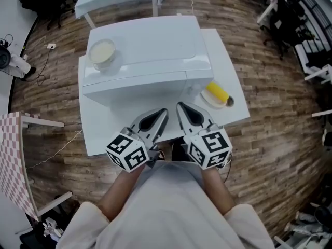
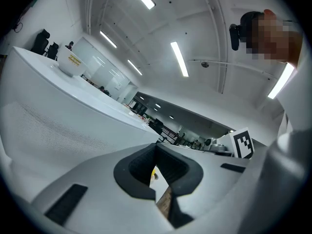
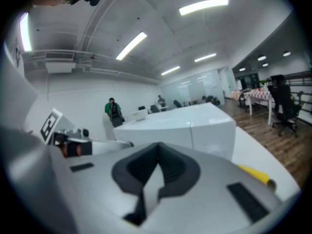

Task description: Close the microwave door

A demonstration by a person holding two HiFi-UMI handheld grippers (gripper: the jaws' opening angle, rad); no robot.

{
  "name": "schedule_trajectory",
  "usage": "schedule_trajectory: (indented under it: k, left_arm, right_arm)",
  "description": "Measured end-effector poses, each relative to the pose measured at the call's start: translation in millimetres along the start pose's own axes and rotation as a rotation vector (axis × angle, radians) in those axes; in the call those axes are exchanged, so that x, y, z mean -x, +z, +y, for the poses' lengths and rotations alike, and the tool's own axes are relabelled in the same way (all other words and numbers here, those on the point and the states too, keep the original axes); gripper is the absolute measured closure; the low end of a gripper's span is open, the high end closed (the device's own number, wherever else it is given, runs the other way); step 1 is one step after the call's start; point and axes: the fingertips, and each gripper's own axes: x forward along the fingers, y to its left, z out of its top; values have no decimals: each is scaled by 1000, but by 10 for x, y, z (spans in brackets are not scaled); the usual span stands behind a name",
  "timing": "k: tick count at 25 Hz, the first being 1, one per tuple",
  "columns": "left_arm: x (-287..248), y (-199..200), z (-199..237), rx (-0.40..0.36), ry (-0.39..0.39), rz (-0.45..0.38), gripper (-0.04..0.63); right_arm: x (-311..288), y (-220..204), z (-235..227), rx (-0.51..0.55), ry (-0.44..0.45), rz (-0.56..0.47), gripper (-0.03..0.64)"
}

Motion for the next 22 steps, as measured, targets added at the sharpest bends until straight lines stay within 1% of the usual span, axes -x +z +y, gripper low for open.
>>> schedule_trajectory:
  k: [5, 9, 16, 18, 20, 22]
  left_arm:
    - [103, -10, -107, -11, -13, -9, 577]
    - [209, -21, -186, -20, -4, -18, 577]
    - [386, -117, -229, -33, 13, -7, 577]
    - [434, -119, -268, -63, 11, -2, 577]
    - [481, -116, -334, -127, 11, 7, 577]
    - [525, -117, -392, -160, 5, 14, 577]
  right_arm:
    - [140, 21, 149, 0, 2, -22, 594]
    - [270, 3, 289, -4, 10, -28, 594]
    - [464, -107, 469, -4, 5, -18, 594]
    - [527, -100, 517, -3, -1, -25, 595]
    - [592, -67, 574, -2, 1, -39, 595]
    - [632, -46, 627, 6, 4, -48, 595]
